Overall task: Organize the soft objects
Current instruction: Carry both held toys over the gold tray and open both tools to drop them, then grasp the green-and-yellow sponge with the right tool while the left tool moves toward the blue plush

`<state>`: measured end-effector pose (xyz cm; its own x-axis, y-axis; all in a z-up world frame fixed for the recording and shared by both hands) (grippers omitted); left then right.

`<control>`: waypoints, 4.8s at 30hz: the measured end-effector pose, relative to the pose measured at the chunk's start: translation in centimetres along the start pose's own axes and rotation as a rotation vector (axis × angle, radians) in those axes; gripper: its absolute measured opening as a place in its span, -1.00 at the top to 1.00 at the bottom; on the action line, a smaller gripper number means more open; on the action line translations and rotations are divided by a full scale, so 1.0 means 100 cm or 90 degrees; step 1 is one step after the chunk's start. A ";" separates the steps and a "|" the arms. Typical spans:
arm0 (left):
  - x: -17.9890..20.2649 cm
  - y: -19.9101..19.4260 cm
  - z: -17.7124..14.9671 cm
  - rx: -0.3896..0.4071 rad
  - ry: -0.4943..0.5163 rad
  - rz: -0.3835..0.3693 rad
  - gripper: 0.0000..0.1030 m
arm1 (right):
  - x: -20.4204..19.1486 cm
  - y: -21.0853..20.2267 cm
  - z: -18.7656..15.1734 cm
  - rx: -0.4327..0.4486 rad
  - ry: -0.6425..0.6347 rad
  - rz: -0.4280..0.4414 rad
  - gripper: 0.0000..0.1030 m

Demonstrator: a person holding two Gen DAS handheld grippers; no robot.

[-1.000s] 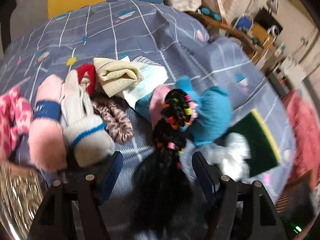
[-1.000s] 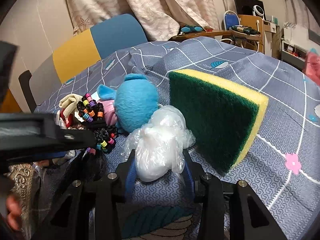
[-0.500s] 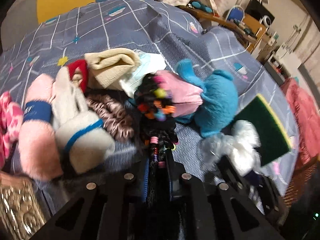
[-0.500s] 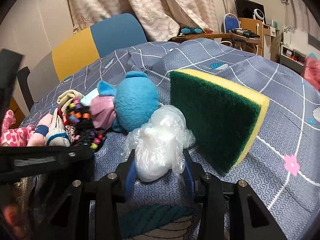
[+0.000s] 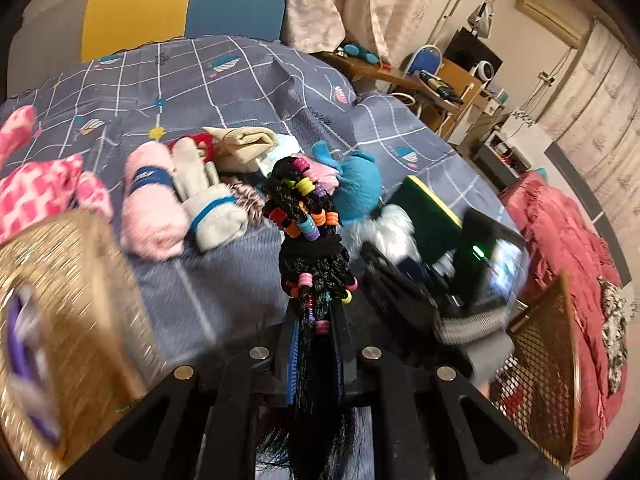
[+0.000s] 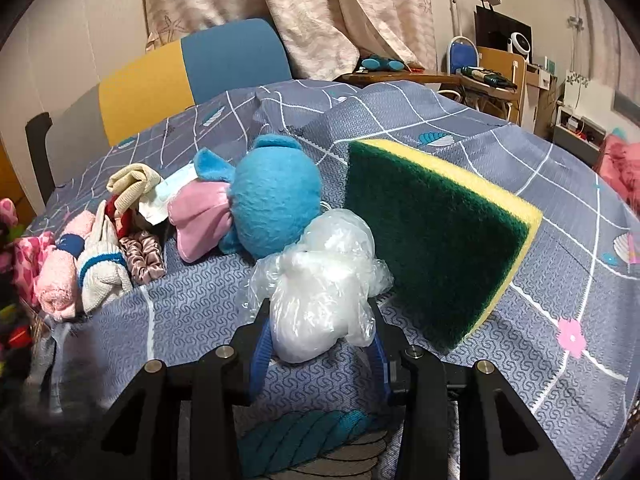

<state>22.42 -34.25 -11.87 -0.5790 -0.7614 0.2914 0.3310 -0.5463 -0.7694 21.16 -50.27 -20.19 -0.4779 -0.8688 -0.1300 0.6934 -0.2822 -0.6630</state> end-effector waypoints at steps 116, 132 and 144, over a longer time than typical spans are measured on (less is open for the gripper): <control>-0.334 -0.244 -0.201 0.139 -0.338 0.222 0.17 | -0.458 -0.217 -0.080 -0.065 -0.261 0.475 -0.32; -0.218 -0.205 -0.159 0.131 -0.172 0.109 0.16 | -0.257 -0.221 0.003 0.069 -0.132 0.292 -0.38; -0.125 -0.171 -0.140 0.094 -0.040 0.045 0.15 | -0.094 -0.128 -0.001 -0.015 -0.054 0.127 -0.39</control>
<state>13.62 -10.52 -10.31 -0.5044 -0.8176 0.2777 0.4776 -0.5321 -0.6991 16.65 -38.47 -10.57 -0.2850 -0.9378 -0.1981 0.7562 -0.0930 -0.6477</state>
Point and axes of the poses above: each gripper's, at about its wrist camera, not at the fingertips, and y roughly the way its jaws point, x to its right, z to its top, the point moved 6 cm from there along y, roughly the way its jaws point, and after that the axes turned 2 degrees about x, right-handed, at the moved point
